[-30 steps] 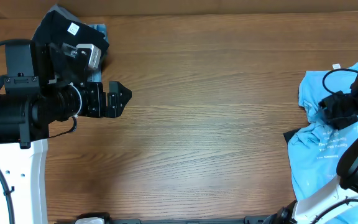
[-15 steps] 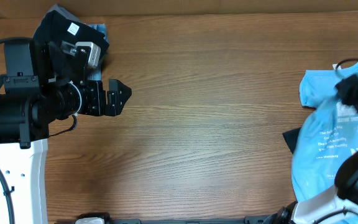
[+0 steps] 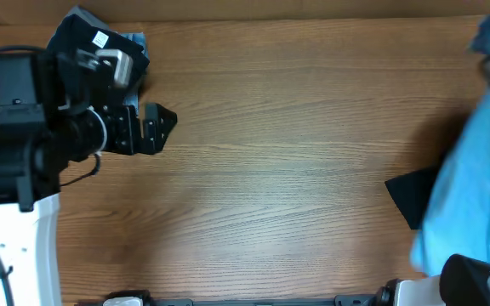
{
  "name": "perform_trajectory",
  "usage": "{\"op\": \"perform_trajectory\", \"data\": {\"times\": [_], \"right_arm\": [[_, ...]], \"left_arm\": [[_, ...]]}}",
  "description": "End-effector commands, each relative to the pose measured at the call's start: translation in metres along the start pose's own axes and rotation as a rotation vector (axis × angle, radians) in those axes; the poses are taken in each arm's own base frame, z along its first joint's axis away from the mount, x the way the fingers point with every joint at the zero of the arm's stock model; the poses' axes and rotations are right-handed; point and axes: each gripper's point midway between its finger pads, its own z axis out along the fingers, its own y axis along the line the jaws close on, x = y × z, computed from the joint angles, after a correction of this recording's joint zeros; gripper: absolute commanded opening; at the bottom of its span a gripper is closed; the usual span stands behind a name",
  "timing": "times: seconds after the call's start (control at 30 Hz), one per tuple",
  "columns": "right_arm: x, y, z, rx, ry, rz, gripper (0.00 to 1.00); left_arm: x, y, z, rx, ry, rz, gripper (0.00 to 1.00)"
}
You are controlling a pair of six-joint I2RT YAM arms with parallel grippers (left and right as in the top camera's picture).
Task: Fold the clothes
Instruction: 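Lift and drag the blue T-shirt leftward to spread it on the table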
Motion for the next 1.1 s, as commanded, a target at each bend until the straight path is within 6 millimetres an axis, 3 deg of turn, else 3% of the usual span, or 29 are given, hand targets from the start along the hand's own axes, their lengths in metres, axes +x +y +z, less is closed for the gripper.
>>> {"op": "perform_trajectory", "data": {"times": [0.0,0.07,0.13,0.27,0.37,0.47,0.53,0.67,0.83,1.03,1.07], "right_arm": [[0.033,0.119,-0.024,-0.353,0.088,-0.12,0.05],[0.069,0.169,-0.029,-0.478,0.187,-0.155,0.09],[0.104,0.202,-0.032,-0.542,0.283,-0.183,0.12],[0.163,0.241,-0.041,-0.598,0.422,-0.292,0.28],[0.183,0.242,-0.04,-0.51,0.426,-0.384,0.39],[0.174,0.225,-0.038,-0.372,0.369,-0.383,0.53],[0.159,0.211,-0.042,-0.287,0.317,-0.342,0.54],[0.12,0.18,-0.06,-0.128,0.163,-0.252,0.63],[0.086,0.148,-0.096,-0.012,0.014,-0.143,0.69],[0.082,0.13,-0.122,0.014,-0.006,-0.066,0.72],[0.084,0.128,-0.123,0.019,0.001,-0.064,0.72]], "left_arm": [[-0.027,-0.013,-0.036,-0.007,-0.132,0.028,1.0],[-0.039,-0.014,-0.054,-0.041,-0.192,0.049,1.0],[-0.049,-0.016,-0.071,-0.079,-0.25,0.069,1.0],[-0.063,-0.02,-0.103,-0.151,-0.348,0.104,1.0],[-0.069,-0.023,-0.119,-0.178,-0.398,0.122,1.0],[-0.071,-0.027,-0.125,-0.173,-0.416,0.131,1.0],[-0.071,-0.031,-0.119,-0.139,-0.399,0.133,1.0],[-0.068,-0.036,-0.084,-0.059,-0.294,0.142,1.0],[-0.061,-0.037,-0.003,-0.032,-0.083,0.183,1.0],[-0.04,-0.029,0.113,-0.022,0.191,0.244,0.98],[-0.037,-0.027,0.131,-0.018,0.224,0.248,0.94]]}}
